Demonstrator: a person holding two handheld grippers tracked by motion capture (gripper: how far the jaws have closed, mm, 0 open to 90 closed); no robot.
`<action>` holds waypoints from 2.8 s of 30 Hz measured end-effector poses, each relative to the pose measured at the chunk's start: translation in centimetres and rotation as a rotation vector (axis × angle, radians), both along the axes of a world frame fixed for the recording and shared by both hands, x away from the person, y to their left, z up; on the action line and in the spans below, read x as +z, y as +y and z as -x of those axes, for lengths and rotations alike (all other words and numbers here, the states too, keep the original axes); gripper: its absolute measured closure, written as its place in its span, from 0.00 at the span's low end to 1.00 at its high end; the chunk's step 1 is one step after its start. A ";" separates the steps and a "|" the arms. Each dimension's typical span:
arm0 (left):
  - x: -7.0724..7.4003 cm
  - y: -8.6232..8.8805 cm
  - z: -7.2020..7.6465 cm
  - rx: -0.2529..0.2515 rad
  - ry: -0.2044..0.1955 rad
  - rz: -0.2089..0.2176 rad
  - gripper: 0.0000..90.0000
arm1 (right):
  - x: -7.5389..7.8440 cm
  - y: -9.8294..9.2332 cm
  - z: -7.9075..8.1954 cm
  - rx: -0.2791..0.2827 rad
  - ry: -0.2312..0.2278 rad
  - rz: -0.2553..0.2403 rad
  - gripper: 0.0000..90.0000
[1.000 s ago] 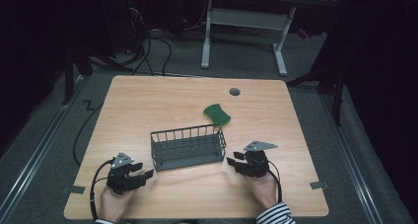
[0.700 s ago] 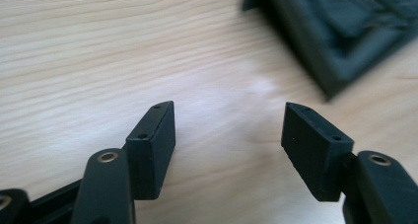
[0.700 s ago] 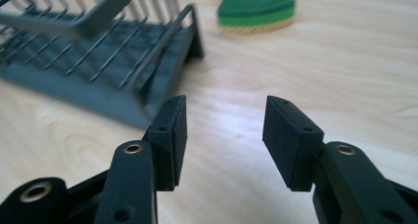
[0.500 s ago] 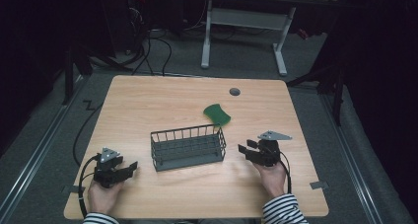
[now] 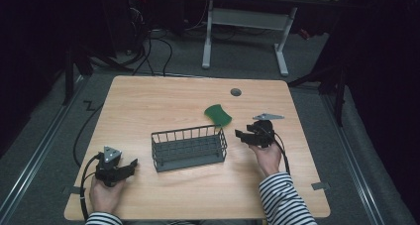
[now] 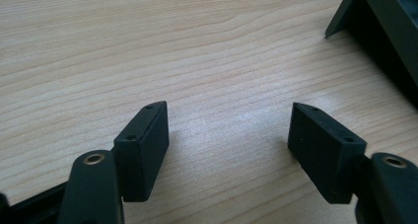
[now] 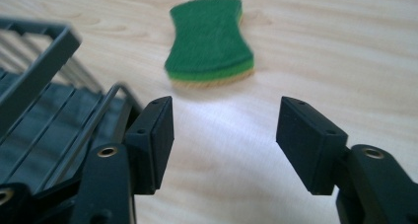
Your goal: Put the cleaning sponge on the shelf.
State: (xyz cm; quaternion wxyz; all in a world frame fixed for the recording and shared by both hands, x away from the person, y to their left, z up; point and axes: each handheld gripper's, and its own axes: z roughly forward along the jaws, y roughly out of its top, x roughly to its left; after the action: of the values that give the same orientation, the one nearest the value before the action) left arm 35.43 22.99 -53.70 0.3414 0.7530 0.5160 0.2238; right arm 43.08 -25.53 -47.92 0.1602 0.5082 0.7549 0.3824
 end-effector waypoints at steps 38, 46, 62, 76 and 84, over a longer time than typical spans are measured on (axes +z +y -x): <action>0.0 0.0 0.0 0.002 -0.001 0.007 0.36 | -2.0 9.3 -14.0 0.131 0.293 0.328 0.24; 0.0 0.1 -0.1 0.003 -0.001 0.012 0.36 | -1.8 9.1 -13.6 0.123 0.290 0.319 0.33; 0.0 0.1 -0.1 0.001 0.000 0.010 0.36 | 0.9 6.4 -11.8 0.113 0.259 0.237 0.33; 0.0 0.1 -0.1 0.004 0.001 0.014 0.36 | 4.1 3.8 -9.5 0.086 0.176 0.152 0.33; 0.0 0.1 -0.1 0.004 0.000 0.009 0.36 | 6.1 2.2 -7.8 0.082 0.133 0.137 0.33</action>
State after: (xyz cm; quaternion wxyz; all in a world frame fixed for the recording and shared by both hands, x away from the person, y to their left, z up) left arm 35.48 23.07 -53.71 0.3441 0.7504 0.5187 0.2222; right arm 50.86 -23.28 -41.80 0.1285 0.4888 0.8085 0.3015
